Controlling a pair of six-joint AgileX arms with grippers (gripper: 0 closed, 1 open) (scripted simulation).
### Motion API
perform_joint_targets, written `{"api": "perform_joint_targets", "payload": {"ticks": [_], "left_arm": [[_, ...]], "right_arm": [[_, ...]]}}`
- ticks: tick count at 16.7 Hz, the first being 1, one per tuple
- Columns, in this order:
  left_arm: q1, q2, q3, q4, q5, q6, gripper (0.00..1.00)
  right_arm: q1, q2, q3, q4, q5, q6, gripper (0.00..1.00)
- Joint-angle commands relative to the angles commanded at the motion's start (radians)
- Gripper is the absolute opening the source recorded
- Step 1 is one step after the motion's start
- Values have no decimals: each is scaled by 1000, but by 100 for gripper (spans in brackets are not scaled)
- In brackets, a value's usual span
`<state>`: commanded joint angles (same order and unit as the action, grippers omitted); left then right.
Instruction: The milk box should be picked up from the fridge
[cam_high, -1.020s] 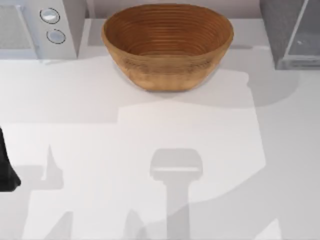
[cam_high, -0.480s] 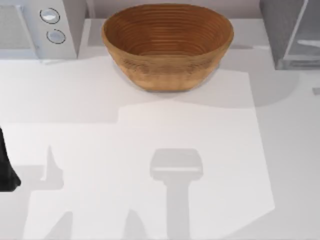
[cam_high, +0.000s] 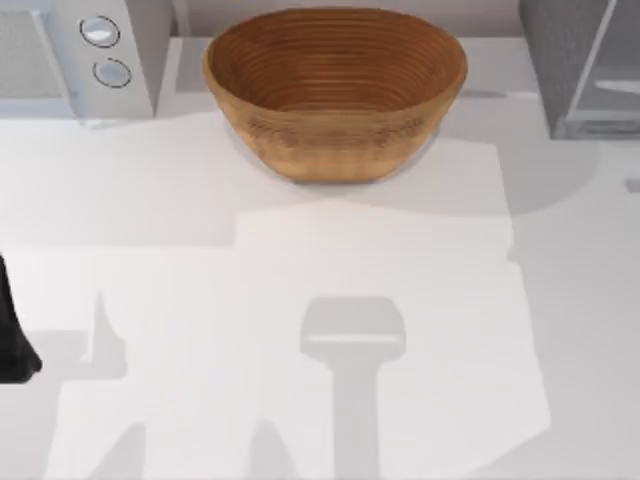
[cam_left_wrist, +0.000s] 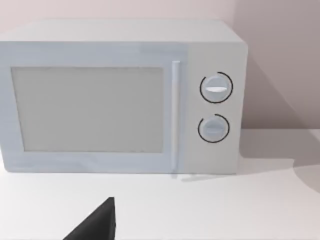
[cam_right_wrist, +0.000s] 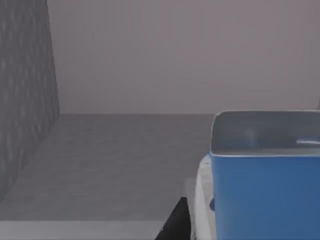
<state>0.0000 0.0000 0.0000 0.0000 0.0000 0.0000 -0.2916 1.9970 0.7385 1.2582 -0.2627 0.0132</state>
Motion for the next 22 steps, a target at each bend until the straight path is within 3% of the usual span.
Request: {"api": "perform_joint_targets", "payload": {"ticks": [7, 17, 22], "left_arm": [[0, 0, 0, 0, 0, 0, 100], [0, 0, 0, 0, 0, 0, 100], [0, 0, 0, 0, 0, 0, 100]], "right_arm": [[63, -394, -140, -246, 51, -4, 0], [205, -1475, -536, -900, 182, -4, 0], [267, -1866, -687, -1162, 240, -9, 0]]}}
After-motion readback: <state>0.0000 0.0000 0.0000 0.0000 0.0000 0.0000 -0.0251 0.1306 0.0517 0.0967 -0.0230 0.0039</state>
